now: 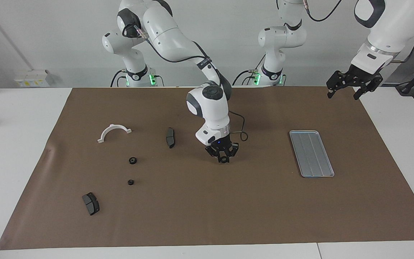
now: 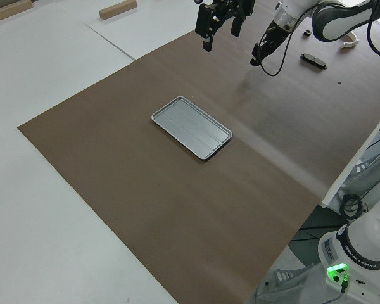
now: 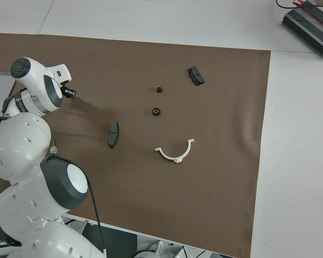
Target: Pick bearing gear from pile to tray
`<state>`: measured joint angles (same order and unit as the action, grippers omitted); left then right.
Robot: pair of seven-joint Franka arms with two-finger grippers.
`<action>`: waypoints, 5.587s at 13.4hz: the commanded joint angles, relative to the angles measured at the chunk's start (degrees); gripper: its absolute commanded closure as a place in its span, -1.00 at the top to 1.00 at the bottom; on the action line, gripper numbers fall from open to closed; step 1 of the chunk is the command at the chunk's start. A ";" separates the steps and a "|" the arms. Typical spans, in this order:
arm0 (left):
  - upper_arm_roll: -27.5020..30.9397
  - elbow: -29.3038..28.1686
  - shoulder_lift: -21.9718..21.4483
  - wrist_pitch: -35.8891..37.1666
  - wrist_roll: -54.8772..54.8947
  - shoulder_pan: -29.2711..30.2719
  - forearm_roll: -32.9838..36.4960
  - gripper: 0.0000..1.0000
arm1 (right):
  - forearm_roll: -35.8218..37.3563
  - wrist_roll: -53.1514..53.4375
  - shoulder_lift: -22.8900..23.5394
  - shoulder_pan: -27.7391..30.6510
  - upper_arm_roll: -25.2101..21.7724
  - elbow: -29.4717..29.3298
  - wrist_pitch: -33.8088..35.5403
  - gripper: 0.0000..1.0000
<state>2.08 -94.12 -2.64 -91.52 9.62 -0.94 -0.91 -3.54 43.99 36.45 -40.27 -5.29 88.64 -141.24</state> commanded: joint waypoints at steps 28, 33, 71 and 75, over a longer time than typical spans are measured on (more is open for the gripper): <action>-1.03 -7.39 11.77 -25.27 -25.68 -23.32 5.83 1.00 | -2.44 -59.63 -21.68 27.52 -2.18 34.40 -3.17 0.38; -0.85 2.53 27.05 -29.76 -35.71 -28.33 8.29 1.00 | -2.44 -60.78 -21.77 27.70 -2.18 35.11 -3.17 0.14; -0.32 -10.73 22.70 -40.96 -41.88 -28.53 6.80 -1.00 | -2.44 -29.34 -22.74 20.86 0.63 15.77 13.99 -1.00; -0.41 -17.40 13.64 -37.59 -32.57 -19.39 6.80 -1.00 | -2.53 -11.51 -17.31 10.94 0.72 13.67 3.36 -1.00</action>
<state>2.34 -105.28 16.70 -129.31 -26.02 -23.80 5.81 -5.42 25.44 15.37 -25.80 -4.67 104.86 -133.80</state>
